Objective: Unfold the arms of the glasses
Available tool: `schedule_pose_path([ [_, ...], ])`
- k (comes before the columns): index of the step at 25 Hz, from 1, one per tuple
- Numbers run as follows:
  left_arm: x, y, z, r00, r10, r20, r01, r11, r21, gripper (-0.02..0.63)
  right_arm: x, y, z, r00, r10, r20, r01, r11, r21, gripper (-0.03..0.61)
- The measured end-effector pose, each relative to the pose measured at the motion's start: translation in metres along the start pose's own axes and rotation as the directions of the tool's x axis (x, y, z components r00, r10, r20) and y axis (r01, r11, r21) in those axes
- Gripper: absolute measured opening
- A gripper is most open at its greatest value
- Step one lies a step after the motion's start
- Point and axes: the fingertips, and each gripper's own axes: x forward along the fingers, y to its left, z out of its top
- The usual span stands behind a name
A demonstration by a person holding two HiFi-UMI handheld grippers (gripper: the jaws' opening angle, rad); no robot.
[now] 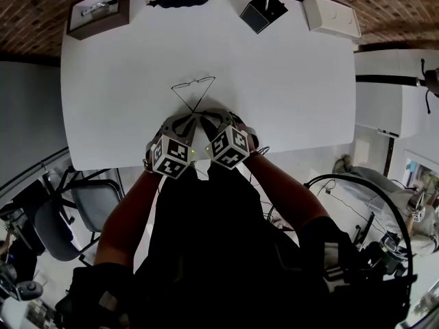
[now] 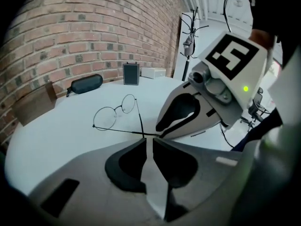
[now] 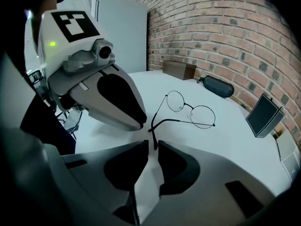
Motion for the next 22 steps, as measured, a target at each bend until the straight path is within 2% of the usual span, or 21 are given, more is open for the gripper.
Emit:
schedule_pose_path([
  [2,-0.007,0.009,0.005,0.999,0.036,0.029,-0.034,0.998,-0.058,0.035,-0.005,0.003,0.005,1.0,0.022,0.022,-0.023,0.999,0.029,0.046],
  [4,-0.013,0.018,0.011,0.995,0.077,0.062,-0.069,0.989,-0.129,0.035,-0.01,0.004,0.01,0.998,0.033,0.051,-0.037,0.996,0.077,0.101],
  [7,-0.021,0.034,0.026,0.986,0.134,0.101,-0.108,0.967,-0.23,0.035,-0.017,-0.01,0.019,0.995,-0.005,0.103,-0.017,0.978,0.207,0.109],
  [10,-0.02,0.048,0.033,0.977,0.186,0.104,-0.145,0.939,-0.312,0.037,-0.02,-0.034,0.026,0.988,-0.085,0.131,0.032,0.932,0.36,0.109],
  [13,-0.017,0.06,0.032,0.968,0.239,0.078,-0.192,0.903,-0.385,0.038,-0.02,-0.051,0.033,0.981,-0.138,0.138,0.05,0.861,0.507,0.109],
  [15,-0.016,0.066,0.032,0.96,0.272,0.06,-0.225,0.884,-0.409,0.049,-0.016,-0.057,0.034,0.98,-0.151,0.132,0.047,0.813,0.58,0.115],
  [17,-0.015,0.068,0.035,0.952,0.302,0.049,-0.256,0.874,-0.414,0.051,-0.011,-0.061,0.034,0.98,-0.162,0.119,0.053,0.779,0.625,0.126],
  [19,-0.013,0.067,0.036,0.949,0.312,0.033,-0.268,0.861,-0.432,0.058,-0.007,-0.062,0.034,0.98,-0.169,0.104,0.062,0.759,0.648,0.13],
  [22,-0.006,0.066,0.028,0.946,0.323,-0.019,-0.298,0.846,-0.442,0.066,0.0,-0.061,0.031,0.983,-0.169,0.073,0.082,0.757,0.649,0.13],
])
